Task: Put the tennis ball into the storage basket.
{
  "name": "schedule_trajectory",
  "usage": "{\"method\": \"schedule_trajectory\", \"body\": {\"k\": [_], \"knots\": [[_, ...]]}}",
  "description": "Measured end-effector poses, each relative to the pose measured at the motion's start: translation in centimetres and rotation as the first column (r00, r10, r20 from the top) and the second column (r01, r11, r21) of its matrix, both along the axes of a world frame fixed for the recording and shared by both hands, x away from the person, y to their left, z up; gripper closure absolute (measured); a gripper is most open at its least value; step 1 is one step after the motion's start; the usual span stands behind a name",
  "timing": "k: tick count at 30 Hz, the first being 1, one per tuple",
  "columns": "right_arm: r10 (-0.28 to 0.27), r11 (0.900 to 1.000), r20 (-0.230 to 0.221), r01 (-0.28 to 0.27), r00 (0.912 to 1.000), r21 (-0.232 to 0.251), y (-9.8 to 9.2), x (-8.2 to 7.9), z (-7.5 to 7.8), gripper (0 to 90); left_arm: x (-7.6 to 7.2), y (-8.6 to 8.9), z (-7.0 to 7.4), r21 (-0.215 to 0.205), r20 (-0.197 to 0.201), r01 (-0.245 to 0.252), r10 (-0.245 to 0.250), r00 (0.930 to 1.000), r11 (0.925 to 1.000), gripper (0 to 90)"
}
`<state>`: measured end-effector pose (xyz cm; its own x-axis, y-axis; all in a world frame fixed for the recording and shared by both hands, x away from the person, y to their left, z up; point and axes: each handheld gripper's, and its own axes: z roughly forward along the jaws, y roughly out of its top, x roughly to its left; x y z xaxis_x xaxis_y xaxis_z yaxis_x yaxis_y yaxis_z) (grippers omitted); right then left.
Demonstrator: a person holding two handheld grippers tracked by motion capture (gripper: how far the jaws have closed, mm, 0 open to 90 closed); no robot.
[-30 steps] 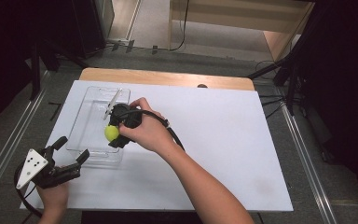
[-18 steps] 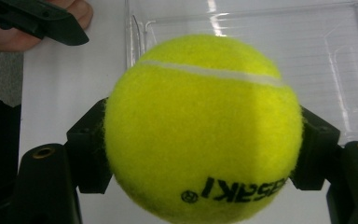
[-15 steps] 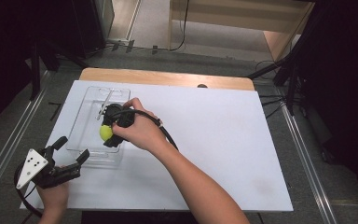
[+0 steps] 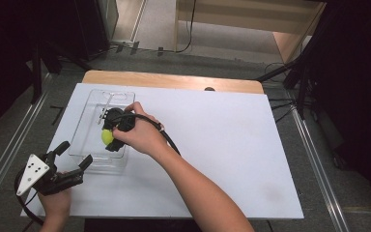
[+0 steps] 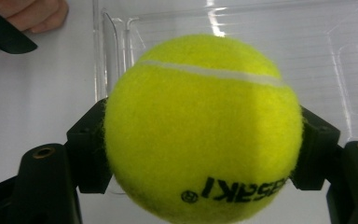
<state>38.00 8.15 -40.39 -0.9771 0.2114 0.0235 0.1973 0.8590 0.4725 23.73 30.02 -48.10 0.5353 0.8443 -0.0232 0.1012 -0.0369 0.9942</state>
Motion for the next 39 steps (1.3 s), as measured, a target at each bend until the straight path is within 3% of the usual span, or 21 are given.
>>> {"method": "schedule_trajectory", "body": {"k": [20, 24, 35, 39], "knots": [[-0.005, 1.0, 0.002, 0.005, 1.0, -0.03, 0.9, 0.9, -2.3, 23.0, 0.0, 0.1, 0.0, 0.003, 0.001, 0.001, -0.001, 1.0, 1.0, 11.1], [0.02, 0.999, 0.022, -0.019, 0.9996, -0.044, 0.9, 1.0, -2.6, 23.0, 0.0, 0.1, 0.0, 0.003, 0.0, 0.001, -0.001, 1.0, 1.0, 11.1], [0.013, 0.996, -0.003, -0.013, 0.9999, -0.083, 1.4, 0.5, -3.3, 22.6, 0.0, 0.0, 0.0, 0.003, -0.001, 0.002, -0.002, 1.0, 1.0, 11.1], [0.018, 0.996, 0.01, -0.017, 0.9998, -0.09, 1.3, 0.5, -3.3, 16.3, 0.0, 0.0, 0.0, 0.003, -0.001, 0.001, -0.001, 1.0, 1.0, 11.1]]}}
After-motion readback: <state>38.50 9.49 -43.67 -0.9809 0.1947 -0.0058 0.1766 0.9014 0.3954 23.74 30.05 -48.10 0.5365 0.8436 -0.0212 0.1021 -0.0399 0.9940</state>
